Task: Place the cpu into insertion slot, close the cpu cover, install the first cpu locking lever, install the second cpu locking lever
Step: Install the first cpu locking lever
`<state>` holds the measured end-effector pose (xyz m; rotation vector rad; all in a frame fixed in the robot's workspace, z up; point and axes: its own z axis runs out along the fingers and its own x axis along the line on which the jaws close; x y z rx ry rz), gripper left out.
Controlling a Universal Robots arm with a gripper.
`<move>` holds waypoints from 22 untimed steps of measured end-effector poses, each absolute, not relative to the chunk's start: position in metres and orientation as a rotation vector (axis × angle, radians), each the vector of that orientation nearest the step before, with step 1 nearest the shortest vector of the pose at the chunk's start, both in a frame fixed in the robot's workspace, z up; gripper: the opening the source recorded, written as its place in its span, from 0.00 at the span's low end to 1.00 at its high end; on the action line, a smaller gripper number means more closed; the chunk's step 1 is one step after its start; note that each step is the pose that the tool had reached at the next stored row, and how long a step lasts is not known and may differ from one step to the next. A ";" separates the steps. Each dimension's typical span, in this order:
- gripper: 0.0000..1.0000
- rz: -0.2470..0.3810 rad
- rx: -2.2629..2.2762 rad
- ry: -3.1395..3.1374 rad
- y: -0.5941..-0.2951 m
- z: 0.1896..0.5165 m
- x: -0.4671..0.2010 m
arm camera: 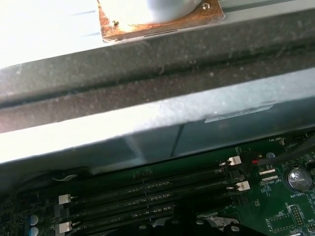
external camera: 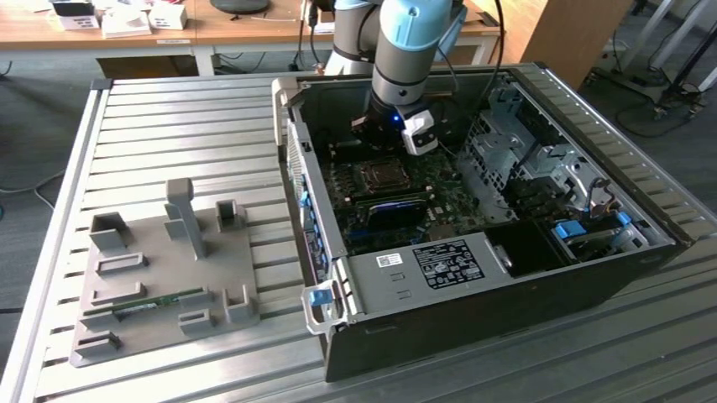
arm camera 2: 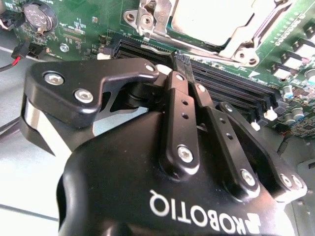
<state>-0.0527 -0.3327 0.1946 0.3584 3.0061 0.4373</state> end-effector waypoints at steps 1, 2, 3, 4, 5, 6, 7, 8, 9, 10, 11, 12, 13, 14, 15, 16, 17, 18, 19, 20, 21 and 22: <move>0.11 0.437 0.359 3.006 -0.333 0.195 -0.053; 0.11 0.437 0.358 3.006 -0.333 0.195 -0.053; 0.11 0.437 0.359 3.006 -0.333 0.195 -0.052; 0.11 0.437 0.359 3.006 -0.333 0.195 -0.052; 0.11 0.437 0.359 3.006 -0.333 0.195 -0.052; 0.11 0.436 0.358 3.006 -0.333 0.195 -0.052; 0.11 0.435 0.358 3.006 -0.333 0.195 -0.051; 0.11 0.434 0.358 3.006 -0.333 0.195 -0.051; 0.11 0.433 0.358 3.006 -0.333 0.195 -0.051; 0.11 0.432 0.358 3.006 -0.333 0.195 -0.050; 0.11 0.432 0.358 3.006 -0.333 0.195 -0.050; 0.11 0.432 0.358 3.006 -0.333 0.195 -0.050; 0.11 0.431 0.358 3.007 -0.333 0.195 -0.050; 0.11 0.431 0.358 3.006 -0.333 0.195 -0.050; 0.11 0.431 0.358 3.006 -0.332 0.195 -0.050; 0.11 0.431 0.358 3.006 -0.332 0.196 -0.050; 0.11 0.431 0.358 3.006 -0.332 0.196 -0.050; 0.11 0.431 0.358 3.006 -0.332 0.196 -0.050; 0.11 0.431 0.358 3.006 -0.332 0.196 -0.050; 0.11 0.431 0.358 3.006 -0.332 0.197 -0.050; 0.11 0.432 0.358 3.006 -0.332 0.197 -0.050; 0.11 0.431 0.358 3.006 -0.332 0.197 -0.050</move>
